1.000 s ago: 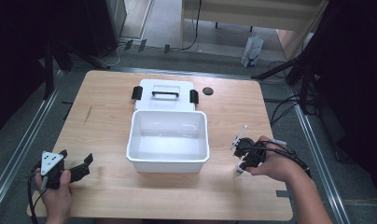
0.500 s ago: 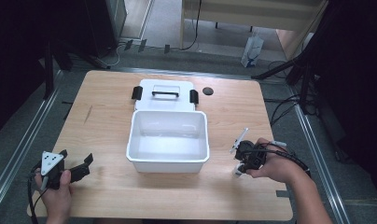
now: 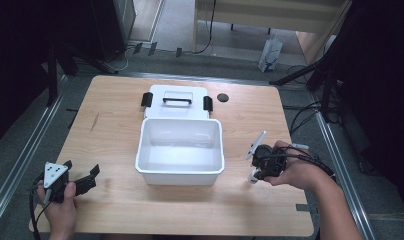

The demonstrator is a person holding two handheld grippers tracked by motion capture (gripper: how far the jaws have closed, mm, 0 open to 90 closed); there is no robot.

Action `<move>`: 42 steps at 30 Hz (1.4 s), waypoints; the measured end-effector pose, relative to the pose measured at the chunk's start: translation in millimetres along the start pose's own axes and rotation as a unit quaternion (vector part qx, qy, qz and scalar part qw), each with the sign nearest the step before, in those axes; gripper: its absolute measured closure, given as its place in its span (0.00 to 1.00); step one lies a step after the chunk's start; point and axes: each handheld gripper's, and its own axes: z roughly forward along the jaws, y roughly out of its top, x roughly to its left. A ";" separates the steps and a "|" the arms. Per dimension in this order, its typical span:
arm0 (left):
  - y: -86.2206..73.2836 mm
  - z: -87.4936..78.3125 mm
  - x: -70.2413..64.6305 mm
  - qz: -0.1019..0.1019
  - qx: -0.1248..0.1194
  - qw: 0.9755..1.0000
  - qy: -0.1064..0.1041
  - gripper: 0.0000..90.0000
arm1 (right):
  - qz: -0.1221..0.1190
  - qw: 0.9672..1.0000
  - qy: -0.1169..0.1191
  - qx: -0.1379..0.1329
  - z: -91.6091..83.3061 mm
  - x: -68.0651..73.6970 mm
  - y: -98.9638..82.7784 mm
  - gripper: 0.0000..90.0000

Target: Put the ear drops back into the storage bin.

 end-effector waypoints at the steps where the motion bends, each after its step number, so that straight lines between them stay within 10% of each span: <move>1: 0.0 0.1 0.0 -0.001 0.000 1.000 0.000 0.08 | 0.006 1.000 0.001 -0.007 -6.1 -0.4 4.6 0.80; 42: 0.4 0.5 0.8 -0.003 -0.001 1.000 -0.002 0.08 | -0.014 0.999 -0.023 -0.020 -101.0 -3.3 103.8 0.80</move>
